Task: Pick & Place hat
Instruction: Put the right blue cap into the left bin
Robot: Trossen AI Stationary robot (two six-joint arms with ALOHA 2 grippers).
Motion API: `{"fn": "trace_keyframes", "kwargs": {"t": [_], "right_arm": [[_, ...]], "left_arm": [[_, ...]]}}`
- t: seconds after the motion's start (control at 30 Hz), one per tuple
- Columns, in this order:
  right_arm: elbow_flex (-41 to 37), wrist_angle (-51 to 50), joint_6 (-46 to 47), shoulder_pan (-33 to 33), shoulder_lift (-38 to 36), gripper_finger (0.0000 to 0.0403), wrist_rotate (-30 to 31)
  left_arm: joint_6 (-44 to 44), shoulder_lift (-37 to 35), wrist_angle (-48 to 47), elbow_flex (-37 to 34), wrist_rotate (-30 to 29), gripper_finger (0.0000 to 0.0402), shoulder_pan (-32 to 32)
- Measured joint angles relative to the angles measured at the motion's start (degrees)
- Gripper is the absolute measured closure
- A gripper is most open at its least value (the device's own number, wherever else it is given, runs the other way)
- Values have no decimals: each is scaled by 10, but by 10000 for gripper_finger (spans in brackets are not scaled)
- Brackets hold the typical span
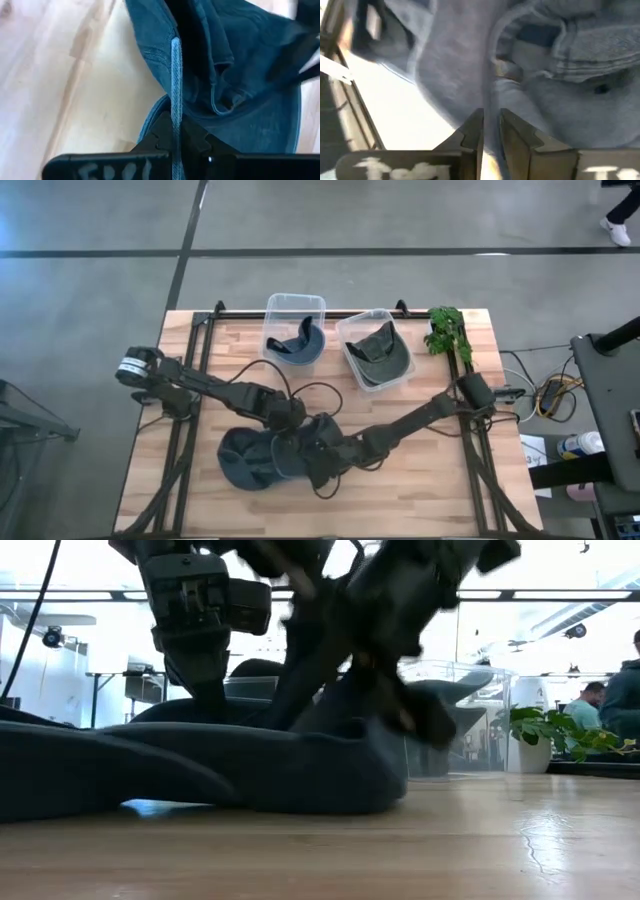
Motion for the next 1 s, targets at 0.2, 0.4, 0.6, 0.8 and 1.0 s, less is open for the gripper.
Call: {"fn": "trace_keyframes", "kwargs": {"t": [0.2,0.4,0.6,0.8,1.0], "right_arm": [[1,-134,-7,0,-52,344,102],[0,-199,-63,0,-70,344,124],[0,-198,-184,0,-63,344,125],[0,-174,-298,-26,-50,344,125],[2,-84,-386,-53,-34,344,124]], "left_arm": [[-1,0,4,0,-3,392,1],[0,0,6,0,0,392,0],[1,0,20,0,2,392,0],[1,0,55,-9,2,392,0],[-1,2,70,-19,4,392,0]]}}
